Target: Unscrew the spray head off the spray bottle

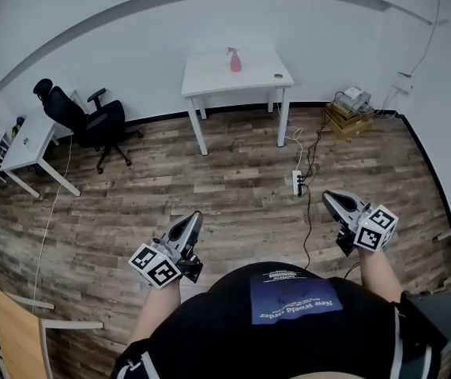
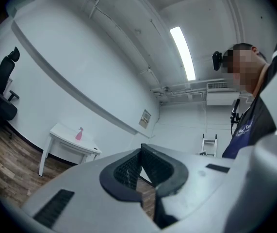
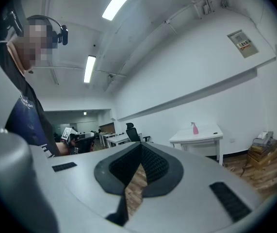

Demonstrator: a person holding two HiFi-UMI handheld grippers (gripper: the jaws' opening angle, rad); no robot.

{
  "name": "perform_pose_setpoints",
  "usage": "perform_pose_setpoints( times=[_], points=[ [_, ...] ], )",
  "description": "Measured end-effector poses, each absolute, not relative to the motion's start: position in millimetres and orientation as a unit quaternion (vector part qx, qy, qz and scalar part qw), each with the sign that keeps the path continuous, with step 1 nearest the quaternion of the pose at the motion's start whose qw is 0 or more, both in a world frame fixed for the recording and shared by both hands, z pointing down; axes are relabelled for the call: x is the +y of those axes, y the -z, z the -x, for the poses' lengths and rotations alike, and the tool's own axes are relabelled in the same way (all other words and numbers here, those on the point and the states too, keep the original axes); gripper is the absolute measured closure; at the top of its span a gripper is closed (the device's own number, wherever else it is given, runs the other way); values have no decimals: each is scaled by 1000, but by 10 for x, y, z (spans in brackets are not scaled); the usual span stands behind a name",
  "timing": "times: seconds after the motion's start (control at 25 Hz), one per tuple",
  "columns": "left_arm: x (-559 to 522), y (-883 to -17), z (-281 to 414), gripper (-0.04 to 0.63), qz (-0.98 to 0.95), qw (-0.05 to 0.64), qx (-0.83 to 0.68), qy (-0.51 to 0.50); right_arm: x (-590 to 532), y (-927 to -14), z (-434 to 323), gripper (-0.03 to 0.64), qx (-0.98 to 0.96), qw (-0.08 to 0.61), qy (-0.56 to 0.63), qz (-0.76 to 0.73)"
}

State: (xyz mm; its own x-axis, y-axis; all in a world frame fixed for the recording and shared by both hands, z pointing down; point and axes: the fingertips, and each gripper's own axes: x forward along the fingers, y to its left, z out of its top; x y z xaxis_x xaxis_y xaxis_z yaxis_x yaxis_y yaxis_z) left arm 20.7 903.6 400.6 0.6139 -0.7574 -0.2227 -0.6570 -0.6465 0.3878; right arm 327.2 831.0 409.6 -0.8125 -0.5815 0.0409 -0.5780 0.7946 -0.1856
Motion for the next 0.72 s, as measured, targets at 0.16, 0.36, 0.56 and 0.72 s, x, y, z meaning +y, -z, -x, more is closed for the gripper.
perform_pose_setpoints(
  times=[0.16,0.36,0.56,0.72],
  points=[
    [8533,-3929,-555,600,-884,124,-414,179,7690,-4024,-3498,623,957,-1,83,277],
    [7946,-3889,-934,600,-879,123,-420,187,6984,-3960,-3746,623,963,-1,74,258],
    [7493,-4011,-1092,600,-877,139,-425,174,6508,-4066,-3791,623,966,-11,86,243],
    [7163,-4018,-988,600,-876,143,-425,179,6194,-4126,-3719,623,965,-18,93,245]
  ],
)
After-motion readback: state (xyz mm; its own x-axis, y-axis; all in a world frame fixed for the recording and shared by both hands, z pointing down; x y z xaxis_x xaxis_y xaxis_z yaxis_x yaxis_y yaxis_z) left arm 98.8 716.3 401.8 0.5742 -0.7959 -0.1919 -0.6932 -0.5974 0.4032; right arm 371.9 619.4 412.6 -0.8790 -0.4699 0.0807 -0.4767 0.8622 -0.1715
